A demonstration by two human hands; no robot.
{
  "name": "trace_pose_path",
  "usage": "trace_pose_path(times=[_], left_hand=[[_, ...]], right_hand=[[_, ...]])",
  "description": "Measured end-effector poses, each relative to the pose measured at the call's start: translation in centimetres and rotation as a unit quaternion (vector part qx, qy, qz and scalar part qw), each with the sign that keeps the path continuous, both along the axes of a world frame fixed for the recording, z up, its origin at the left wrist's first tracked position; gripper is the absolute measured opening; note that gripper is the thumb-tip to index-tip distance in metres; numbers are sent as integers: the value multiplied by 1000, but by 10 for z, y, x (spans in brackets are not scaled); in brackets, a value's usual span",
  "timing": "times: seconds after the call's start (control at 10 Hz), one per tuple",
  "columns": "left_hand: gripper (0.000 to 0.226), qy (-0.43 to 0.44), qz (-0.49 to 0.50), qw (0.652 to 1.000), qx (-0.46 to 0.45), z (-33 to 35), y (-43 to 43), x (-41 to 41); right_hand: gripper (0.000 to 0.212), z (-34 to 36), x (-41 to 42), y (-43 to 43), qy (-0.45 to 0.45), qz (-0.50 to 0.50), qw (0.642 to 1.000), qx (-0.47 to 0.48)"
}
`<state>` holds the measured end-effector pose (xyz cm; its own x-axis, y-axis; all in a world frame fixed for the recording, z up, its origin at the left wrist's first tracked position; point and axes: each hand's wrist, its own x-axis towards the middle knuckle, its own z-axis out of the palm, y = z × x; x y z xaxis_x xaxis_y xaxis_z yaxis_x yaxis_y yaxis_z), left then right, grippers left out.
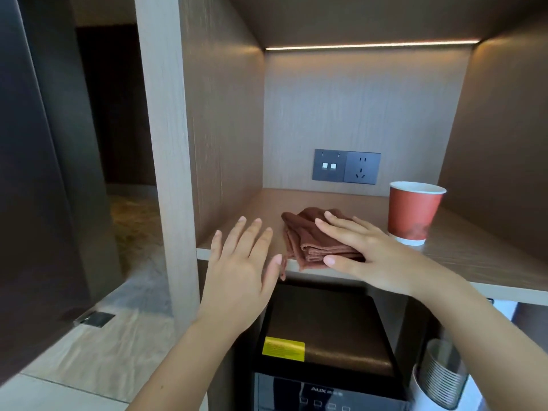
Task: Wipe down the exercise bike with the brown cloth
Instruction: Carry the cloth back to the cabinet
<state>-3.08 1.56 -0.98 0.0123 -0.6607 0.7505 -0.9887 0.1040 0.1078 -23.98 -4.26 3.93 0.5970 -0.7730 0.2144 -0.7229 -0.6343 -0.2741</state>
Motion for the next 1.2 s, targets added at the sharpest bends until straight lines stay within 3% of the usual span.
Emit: trace_pose_path(times=[0.7,1.1,1.2], left_hand=[[51,5,11,1000,-19,-11,-8,36],[51,16,-6,999,-50,-16,-16,30],[52,20,0,999,-44,-13,-16,23]], right_hand=[[57,14,133,-63,95,-40,992,67],[67,14,140,-72,-17,0,996,91],[68,16,116,-62,21,-54,998,30]])
